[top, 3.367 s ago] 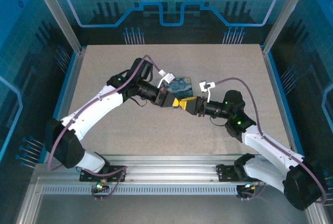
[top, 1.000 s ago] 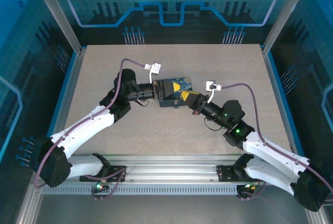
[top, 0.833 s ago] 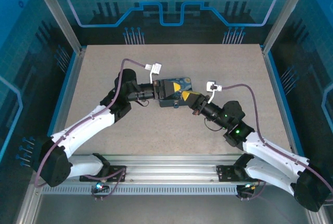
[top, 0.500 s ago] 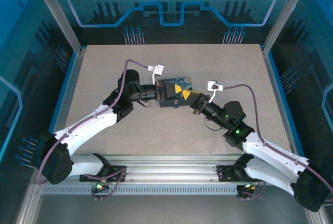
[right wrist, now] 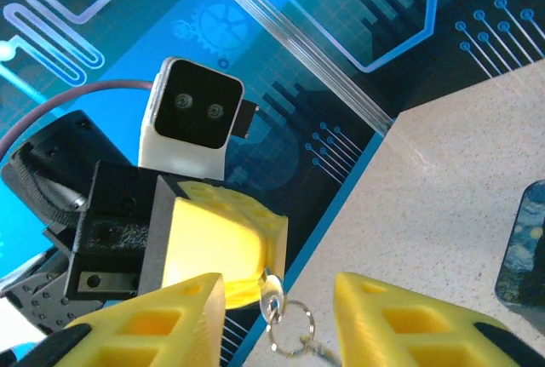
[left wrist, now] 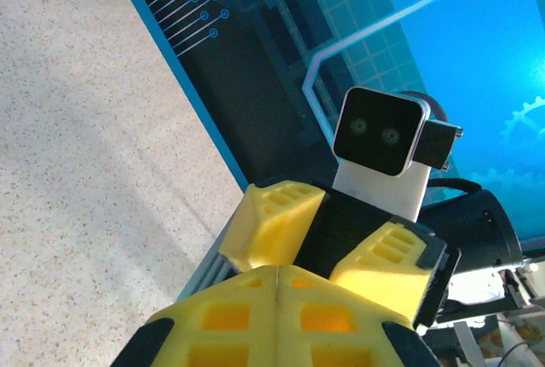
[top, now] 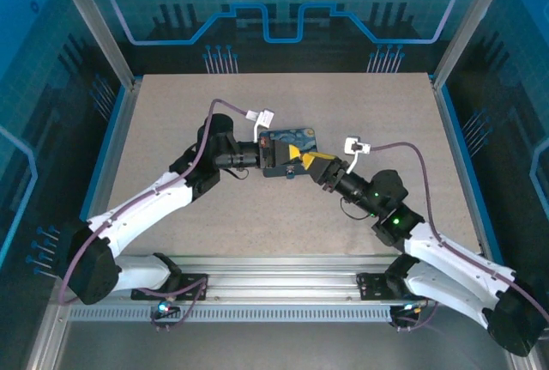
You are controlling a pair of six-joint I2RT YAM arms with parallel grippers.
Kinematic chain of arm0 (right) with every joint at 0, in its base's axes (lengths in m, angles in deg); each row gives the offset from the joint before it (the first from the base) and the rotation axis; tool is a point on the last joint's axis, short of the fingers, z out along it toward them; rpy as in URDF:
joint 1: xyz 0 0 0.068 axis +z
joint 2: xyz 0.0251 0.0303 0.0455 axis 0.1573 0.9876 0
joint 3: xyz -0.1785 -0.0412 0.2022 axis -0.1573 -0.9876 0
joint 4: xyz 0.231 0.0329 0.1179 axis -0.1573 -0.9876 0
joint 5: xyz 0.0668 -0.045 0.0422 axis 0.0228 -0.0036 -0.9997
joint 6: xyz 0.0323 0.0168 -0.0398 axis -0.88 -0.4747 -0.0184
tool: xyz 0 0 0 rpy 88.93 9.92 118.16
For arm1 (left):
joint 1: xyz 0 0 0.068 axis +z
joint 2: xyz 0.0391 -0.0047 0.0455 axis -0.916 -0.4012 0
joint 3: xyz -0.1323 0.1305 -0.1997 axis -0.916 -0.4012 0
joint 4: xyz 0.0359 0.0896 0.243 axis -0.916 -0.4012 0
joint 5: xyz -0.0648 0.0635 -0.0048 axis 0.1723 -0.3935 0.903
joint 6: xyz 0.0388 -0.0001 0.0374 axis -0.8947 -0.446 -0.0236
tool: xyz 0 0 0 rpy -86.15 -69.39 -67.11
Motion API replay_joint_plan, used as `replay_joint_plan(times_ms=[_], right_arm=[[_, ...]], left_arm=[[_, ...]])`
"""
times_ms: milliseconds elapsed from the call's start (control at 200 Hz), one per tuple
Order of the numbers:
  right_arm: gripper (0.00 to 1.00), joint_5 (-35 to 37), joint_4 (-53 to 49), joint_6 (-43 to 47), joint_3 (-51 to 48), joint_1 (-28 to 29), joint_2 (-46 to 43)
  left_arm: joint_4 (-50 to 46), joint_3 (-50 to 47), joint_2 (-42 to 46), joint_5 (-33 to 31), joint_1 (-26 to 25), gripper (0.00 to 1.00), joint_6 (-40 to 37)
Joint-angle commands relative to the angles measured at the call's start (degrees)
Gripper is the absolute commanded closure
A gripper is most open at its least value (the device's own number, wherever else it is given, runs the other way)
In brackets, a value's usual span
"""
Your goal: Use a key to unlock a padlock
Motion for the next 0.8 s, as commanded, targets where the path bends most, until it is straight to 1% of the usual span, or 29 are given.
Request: replay_joint_plan(times_ms=[0, 130, 325, 440, 565, 620, 685, 795], right_arm=[[0.54, -0.9, -1.02, 0.93, -0.4, -1.2, -2.23], [0.51, -3.73, 0.58, 0.8, -0.14, -1.76, -1.35], [0.53, -7.38, 3.86, -0.12, 0.72, -2.01, 2.16], [0.59, -8.37, 5.74, -0.64, 0.45, -2.01, 2.93], [0.63, -8.8, 5.97, -0.76, 0.28, -1.96, 2.9], [0.68, -8.92, 6.0, -0.81, 0.18, -1.97, 2.7], [0.68, -8.68, 5.91, -0.74, 0.01, -2.07, 2.47], [0.73, -8.76, 5.37, -0.49, 0.25, -2.14, 2.24]], left_arm=[[-2.44, 2.1, 0.29, 2.53, -0.32, 1.0, -2.36], [-1.38, 1.82, 0.42, 2.96, -0.25, 1.0, -1.65], [-0.47, 1.67, 0.48, 3.07, -0.3, 1.0, -0.91], [-0.32, 1.56, 0.46, 3.08, -0.32, 1.0, -0.73], [-0.25, 1.47, 0.37, 3.17, -0.28, 1.0, -0.72], [-0.23, 1.38, 0.37, 3.15, -0.26, 1.0, -0.73], [-0.15, 1.43, 0.43, 3.26, -0.32, 1.0, -0.78], [0.2, 1.55, 0.28, 3.37, -0.32, 1.0, -0.62]])
